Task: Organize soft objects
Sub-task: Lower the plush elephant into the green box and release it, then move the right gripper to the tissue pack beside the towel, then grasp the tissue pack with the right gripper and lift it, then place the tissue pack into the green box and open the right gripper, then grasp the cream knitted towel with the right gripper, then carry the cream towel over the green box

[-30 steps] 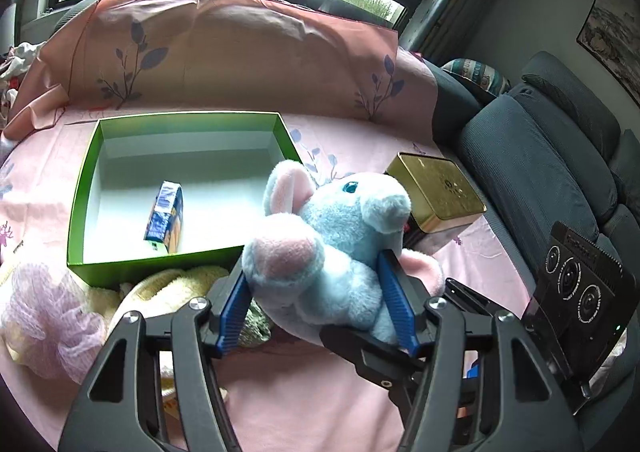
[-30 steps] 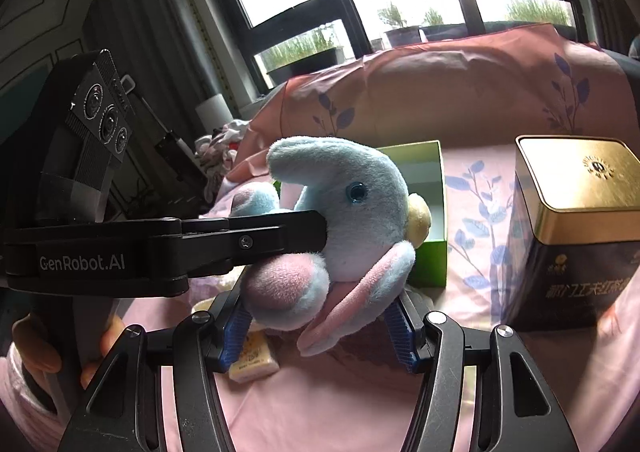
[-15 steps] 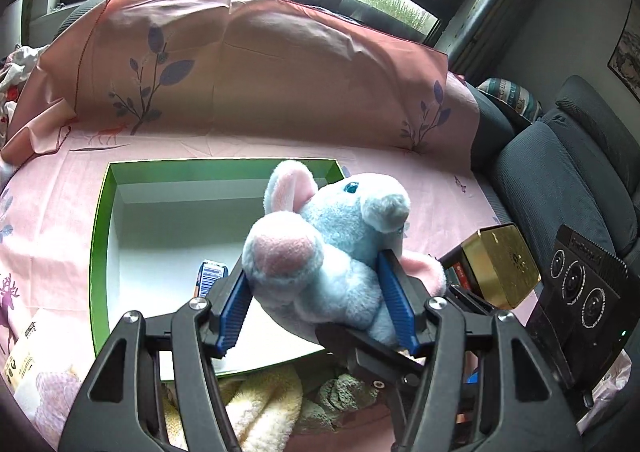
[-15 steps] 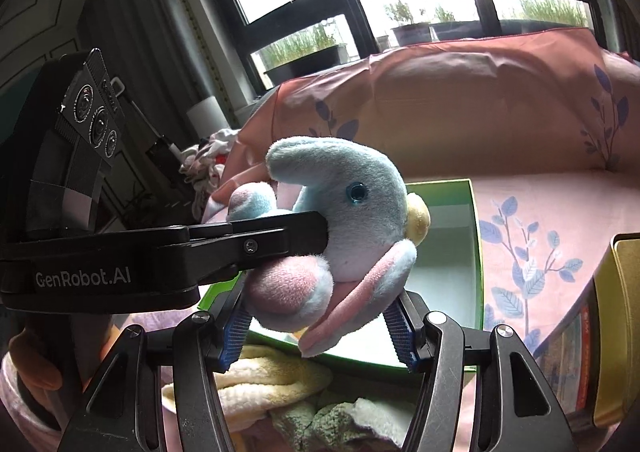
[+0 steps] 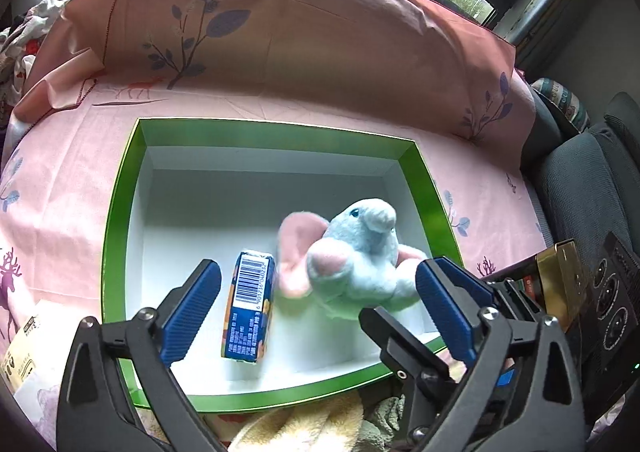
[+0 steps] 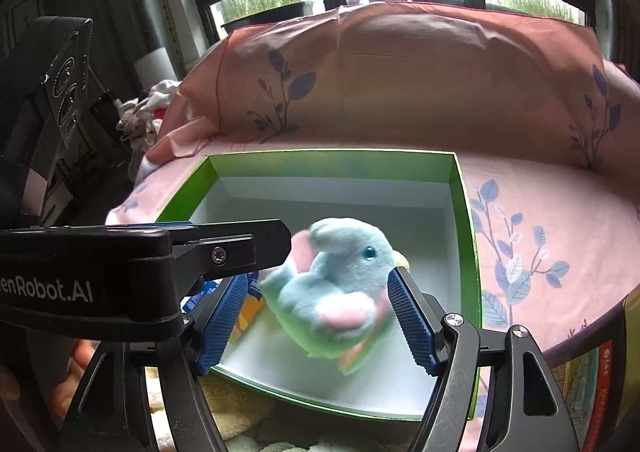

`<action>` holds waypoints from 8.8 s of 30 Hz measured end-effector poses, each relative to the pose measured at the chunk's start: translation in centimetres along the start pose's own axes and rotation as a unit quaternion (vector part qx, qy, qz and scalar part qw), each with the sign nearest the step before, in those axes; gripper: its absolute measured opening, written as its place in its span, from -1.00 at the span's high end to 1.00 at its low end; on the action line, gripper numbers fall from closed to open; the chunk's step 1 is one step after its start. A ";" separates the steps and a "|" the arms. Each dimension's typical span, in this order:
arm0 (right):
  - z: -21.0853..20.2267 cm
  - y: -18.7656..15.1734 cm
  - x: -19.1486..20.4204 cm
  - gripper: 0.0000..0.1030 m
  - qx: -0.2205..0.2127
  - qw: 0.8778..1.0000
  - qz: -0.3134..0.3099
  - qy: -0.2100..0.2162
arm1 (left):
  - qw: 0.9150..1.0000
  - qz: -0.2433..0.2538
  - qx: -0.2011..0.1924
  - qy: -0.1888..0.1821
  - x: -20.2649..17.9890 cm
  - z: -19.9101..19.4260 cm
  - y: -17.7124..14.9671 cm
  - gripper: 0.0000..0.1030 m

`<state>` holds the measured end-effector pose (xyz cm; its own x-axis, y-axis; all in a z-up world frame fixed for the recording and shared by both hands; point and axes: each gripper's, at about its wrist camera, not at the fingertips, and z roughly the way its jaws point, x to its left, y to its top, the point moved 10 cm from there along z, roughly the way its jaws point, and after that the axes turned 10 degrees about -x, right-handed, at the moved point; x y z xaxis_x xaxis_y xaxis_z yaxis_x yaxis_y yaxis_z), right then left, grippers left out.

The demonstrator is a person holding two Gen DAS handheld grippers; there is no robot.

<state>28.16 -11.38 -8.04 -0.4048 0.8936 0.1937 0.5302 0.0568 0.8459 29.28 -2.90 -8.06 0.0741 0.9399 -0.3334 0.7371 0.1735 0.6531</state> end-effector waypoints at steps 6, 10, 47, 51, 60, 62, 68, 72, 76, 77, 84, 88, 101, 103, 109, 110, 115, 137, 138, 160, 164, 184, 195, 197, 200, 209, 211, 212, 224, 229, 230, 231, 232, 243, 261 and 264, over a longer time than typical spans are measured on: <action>-4.3 0.5 0.1 -0.45 -0.030 1.000 -0.003 0.004 | 1.000 0.013 -0.021 0.012 0.8 -3.7 -0.1 -0.98; -7.4 -0.3 -0.2 -0.45 -0.039 0.999 0.014 0.008 | 0.999 0.014 -0.026 0.013 1.0 -6.3 -1.4 -0.98; -5.5 -16.8 13.7 -0.07 0.097 0.982 -0.097 0.126 | 0.993 -0.104 0.011 0.045 8.0 -13.9 -19.1 -0.98; -6.6 -17.0 13.5 -0.04 0.097 0.982 -0.095 0.133 | 0.993 -0.100 0.021 0.057 8.2 -13.6 -20.0 -0.98; -10.9 -18.0 10.7 -0.04 0.105 0.979 -0.083 0.152 | 0.996 -0.068 0.047 0.026 4.9 -12.0 -21.9 -0.98; -11.7 -18.3 9.7 -0.04 0.108 0.979 -0.084 0.153 | 0.997 -0.052 0.052 0.014 3.6 -11.4 -22.2 -0.98; -12.8 -19.2 7.5 -0.05 0.101 0.982 -0.077 0.141 | 0.998 -0.007 0.053 -0.020 -0.4 -9.6 -22.6 -0.98; -13.0 -19.6 6.4 -0.21 0.097 0.988 -0.042 0.117 | 0.998 0.009 0.048 -0.028 -1.5 -8.7 -22.7 -0.97; -14.0 -19.7 6.3 -0.21 0.081 0.990 -0.031 0.111 | 0.998 0.007 0.041 -0.042 -1.7 -8.2 -22.5 -0.95; -14.3 -19.8 6.2 -0.21 0.078 0.990 -0.029 0.110 | 0.998 0.007 0.039 -0.044 -1.7 -8.2 -22.5 -0.91; -14.6 -20.6 5.9 -0.21 0.078 0.991 -0.003 0.106 | 0.997 0.025 0.037 -0.055 -2.6 -7.7 -22.5 -0.70; -14.3 -20.2 6.4 -0.19 0.074 0.992 0.000 0.103 | 0.996 0.048 0.040 -0.062 -3.6 -7.2 -22.5 -0.27; -14.4 -20.2 6.1 -0.02 0.057 0.995 0.001 0.083 | 0.997 0.033 0.035 -0.058 -4.0 -8.0 -22.6 -0.03; -14.7 -19.8 6.2 -0.02 0.048 0.995 0.002 0.084 | 0.997 0.035 0.028 -0.057 -4.0 -8.6 -22.2 -0.01; -15.6 -17.5 6.7 -0.02 0.018 0.996 -0.006 0.085 | 0.998 0.053 -0.006 -0.046 -4.8 -10.3 -20.0 -0.01; -15.8 -17.0 6.7 -0.01 0.011 0.996 -0.008 0.084 | 0.997 0.056 -0.009 -0.046 -4.9 -10.6 -19.6 -0.01; -16.2 -14.3 6.7 -0.01 -0.015 0.996 -0.010 0.088 | 0.996 0.067 -0.032 -0.043 -5.4 -11.6 -17.2 -0.01; -11.6 -2.3 6.3 -0.01 -0.099 0.990 -0.049 0.090 | 0.992 0.079 -0.098 -0.027 -4.9 -10.8 -3.5 -0.01; -11.1 -1.7 6.2 -0.01 -0.101 0.990 -0.050 0.091 | 0.992 0.078 -0.100 -0.025 -4.7 -10.5 -2.8 -0.01; 0.4 0.3 3.2 -0.01 -0.018 0.999 -0.040 0.030 | 0.997 0.043 -0.033 0.047 0.8 -0.1 1.4 -0.13; -0.9 0.2 1.8 -0.08 -0.024 0.999 -0.033 0.015 | 0.997 0.024 -0.040 0.062 2.7 -1.2 1.7 -0.85; -10.4 -7.1 5.6 -0.21 0.001 0.997 -0.021 0.074 | 0.996 -0.006 -0.047 0.074 5.5 -11.1 -7.3 -0.98; -9.7 -11.8 10.7 -0.21 0.036 0.993 -0.024 0.108 | 0.991 -0.090 -0.031 0.097 11.2 -14.4 -16.3 -0.98; -9.2 -11.3 11.2 -0.21 0.031 0.994 -0.032 0.103 | 0.989 -0.105 -0.027 0.101 12.4 -14.8 -17.2 -0.98; -8.1 -10.3 11.8 -0.21 0.026 0.994 -0.024 0.104 | 0.987 -0.119 -0.032 0.101 13.3 -15.4 -17.6 -0.98; -6.2 -8.8 12.7 0.89 0.015 0.996 -0.050 0.078 | 0.987 -0.124 -0.038 0.092 14.1 -15.8 -17.5 -0.98; -7.9 -7.2 12.9 0.89 -0.014 0.995 -0.039 0.089 | 0.987 -0.132 -0.038 0.088 14.3 -15.8 -17.4 -0.98; -9.2 -6.3 13.2 0.89 -0.031 0.994 -0.032 0.103 | 0.986 -0.136 -0.039 0.085 14.4 -15.9 -17.4 -0.98; -20.0 -8.5 11.4 0.89 -0.035 0.991 -0.031 0.122 | 0.991 -0.123 -0.038 0.035 10.3 -16.9 -17.5 -0.98; -19.8 -15.3 8.1 0.89 0.054 0.993 -0.003 0.106 | 0.996 -0.092 0.003 0.011 6.4 -14.5 -19.3 -0.98; -19.6 -16.3 7.3 0.86 0.068 0.993 0.004 0.092 | 0.996 -0.084 0.014 0.006 5.7 -13.7 -19.7 -0.98; -19.3 -17.1 6.4 0.83 0.076 0.994 0.013 0.079 | 0.997 -0.074 0.026 0.003 4.8 -13.1 -20.3 -0.98; -19.2 -17.7 5.6 0.68 0.083 0.994 0.019 0.069 | 0.997 -0.063 0.036 0.003 4.0 -12.4 -20.8 -0.98; -17.4 -19.5 3.9 -0.23 0.090 0.993 0.054 0.061 | 0.998 -0.017 0.066 0.006 0.6 -9.2 -22.9 -0.41; -16.8 -18.3 5.6 0.59 0.057 0.994 0.033 0.088 | 0.993 -0.039 0.060 -0.097 -3.3 -11.5 -22.5 0.80; -17.7 -17.0 6.1 0.59 0.039 0.995 0.023 0.090 | 0.994 -0.024 0.044 -0.092 -3.8 -12.5 -21.6 0.80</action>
<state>3.54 -14.75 -12.43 -0.5021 0.8024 0.3226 0.6038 0.0582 0.7950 4.70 -6.51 -12.45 0.1539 0.8601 -0.4863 0.7981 0.1820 0.5744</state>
